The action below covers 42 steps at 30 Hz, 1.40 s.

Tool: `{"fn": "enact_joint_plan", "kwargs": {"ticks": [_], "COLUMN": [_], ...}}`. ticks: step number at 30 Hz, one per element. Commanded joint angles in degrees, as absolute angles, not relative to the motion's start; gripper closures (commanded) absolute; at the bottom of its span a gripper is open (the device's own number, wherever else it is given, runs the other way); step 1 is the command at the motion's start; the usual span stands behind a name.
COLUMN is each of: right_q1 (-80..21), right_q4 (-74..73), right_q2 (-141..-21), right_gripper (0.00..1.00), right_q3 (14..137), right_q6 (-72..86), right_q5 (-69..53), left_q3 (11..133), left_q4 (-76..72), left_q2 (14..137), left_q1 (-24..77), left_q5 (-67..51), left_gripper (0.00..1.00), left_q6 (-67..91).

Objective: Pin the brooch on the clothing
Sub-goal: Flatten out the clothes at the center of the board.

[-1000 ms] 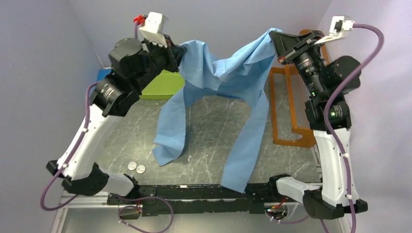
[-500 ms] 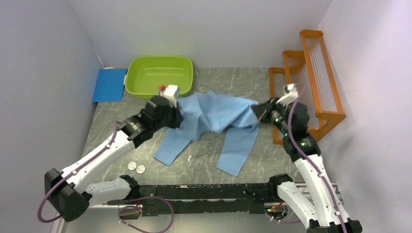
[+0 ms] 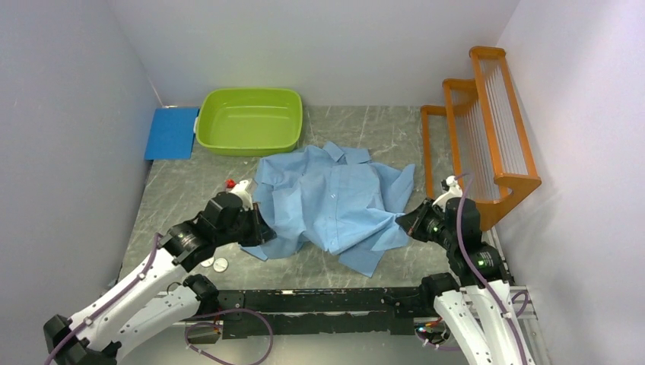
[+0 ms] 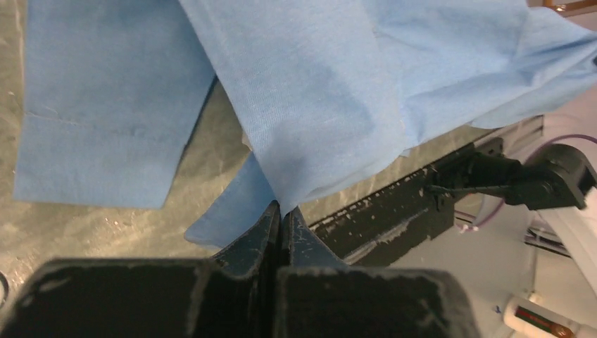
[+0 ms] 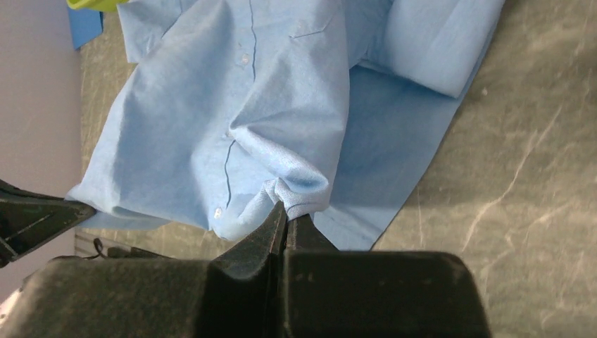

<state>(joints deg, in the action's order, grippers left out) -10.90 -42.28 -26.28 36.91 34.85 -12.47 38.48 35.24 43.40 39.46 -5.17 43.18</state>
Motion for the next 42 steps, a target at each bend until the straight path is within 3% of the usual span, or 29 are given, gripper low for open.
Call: {"fn": "enact_joint_plan", "kwargs": {"ticks": [1, 9, 12, 13, 14, 16, 19, 21, 26, 32, 37, 42], "right_q1": [-10.7, -10.7, -10.7, -10.7, -10.7, -10.7, -10.7, -10.7, -10.7, -11.0, -13.8, -22.8], "right_q4": [-49.2, -60.3, -63.2, -64.2, -65.5, -67.3, -65.4, -61.0, -49.0, -33.4, -27.8, -24.7], "right_q2": [-25.6, -18.7, -16.1, -15.7, -15.5, -14.8, -13.3, -12.5, -16.3, -32.2, -44.3, -55.7], "right_gripper": [1.0, 0.99, 0.82, 0.69, 0.53, 0.3, 0.13, 0.11, 0.11, 0.16, 0.17, 0.17], "right_q3": [42.0, 49.3, 50.5, 50.7, 51.1, 52.2, 54.0, 53.2, 46.1, 38.6, 42.2, 47.6], "right_q6": [39.2, 45.7, 46.9, 47.0, 46.9, 47.4, 46.4, 44.1, 39.7, 36.8, 32.9, 30.0], "right_q5": [-12.0, -5.7, -5.2, -4.9, -4.0, -1.4, -0.1, -1.7, -13.0, -25.5, -18.7, -5.3], "left_q3": [41.2, 49.5, 51.4, 52.6, 53.7, 56.1, 59.3, 61.2, 62.4, 59.8, 56.2, 53.1], "left_q4": [41.3, 53.4, 57.0, 58.2, 59.2, 61.5, 63.9, 64.5, 61.9, 53.5, 44.9, 35.8], "left_q2": [38.6, 38.6, 38.7, 38.8, 38.9, 38.7, 37.7, 37.8, 41.6, 49.2, 54.7, 58.4], "left_q1": [39.5, 39.5, 39.5, 39.5, 39.5, 39.4, 39.5, 39.5, 39.5, 39.4, 38.4, 35.6], "left_q5": [-8.2, -5.2, -5.3, -5.4, -5.4, -4.3, -0.5, 1.5, 3.7, 0.6, -5.1, -13.3], "left_gripper": [0.97, 0.97, 0.97, 0.92, 0.83, 0.47, 0.14, 0.07, 0.06, 0.06, 0.06, 0.06], "left_q6": [46.8, 45.9, 45.8, 45.7, 45.3, 44.6, 43.2, 41.5, 38.4, 35.4, 34.8, 34.9]}}
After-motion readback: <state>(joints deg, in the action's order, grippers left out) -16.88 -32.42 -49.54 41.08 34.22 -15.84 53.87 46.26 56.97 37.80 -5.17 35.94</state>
